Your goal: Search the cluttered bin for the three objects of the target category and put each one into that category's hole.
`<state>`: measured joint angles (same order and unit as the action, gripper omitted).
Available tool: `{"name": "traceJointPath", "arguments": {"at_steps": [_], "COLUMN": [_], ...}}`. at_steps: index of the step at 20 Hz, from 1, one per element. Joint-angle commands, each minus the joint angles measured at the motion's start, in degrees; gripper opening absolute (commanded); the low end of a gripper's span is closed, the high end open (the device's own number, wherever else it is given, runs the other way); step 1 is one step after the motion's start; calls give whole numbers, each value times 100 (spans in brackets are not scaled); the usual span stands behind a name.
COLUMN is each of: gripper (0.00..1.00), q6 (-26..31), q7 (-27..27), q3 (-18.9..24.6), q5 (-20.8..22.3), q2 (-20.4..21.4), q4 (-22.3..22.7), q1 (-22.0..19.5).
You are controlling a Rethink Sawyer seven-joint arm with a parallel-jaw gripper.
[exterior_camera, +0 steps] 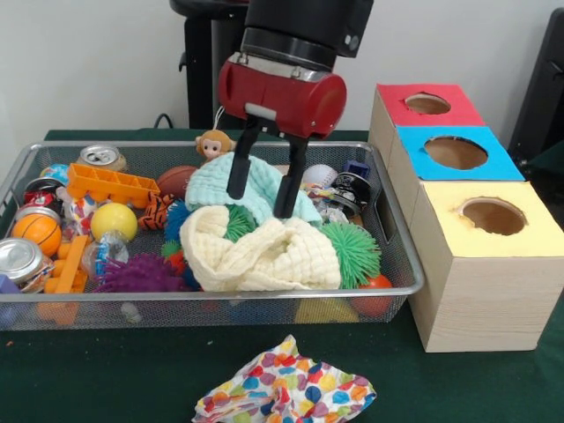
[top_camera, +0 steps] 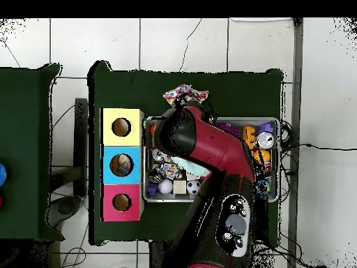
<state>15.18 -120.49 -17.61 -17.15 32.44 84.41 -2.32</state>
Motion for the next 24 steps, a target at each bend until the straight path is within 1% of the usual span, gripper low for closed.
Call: {"name": "traceJointPath", "arguments": {"at_steps": [1, 5, 8, 14, 18, 21, 24], "gripper": [100, 100, 100, 100, 100, 100, 100], "q6": [42, 209, 367, 461, 386, 218, 100], "q7": [54, 276, 286, 235, 109, -102, -265], "q3": [1331, 1565, 1585, 1694, 1661, 1389, 1336], "q5": [332, 560, 703, 967, 1128, 1244, 1254], "q2": [40, 52, 58, -5, -131, -342, -444], "q4": [856, 763, 685, 563, 459, 287, 267], "q1": [-1096, -1465, -1573, -1742, -1683, -1404, -1326]}}
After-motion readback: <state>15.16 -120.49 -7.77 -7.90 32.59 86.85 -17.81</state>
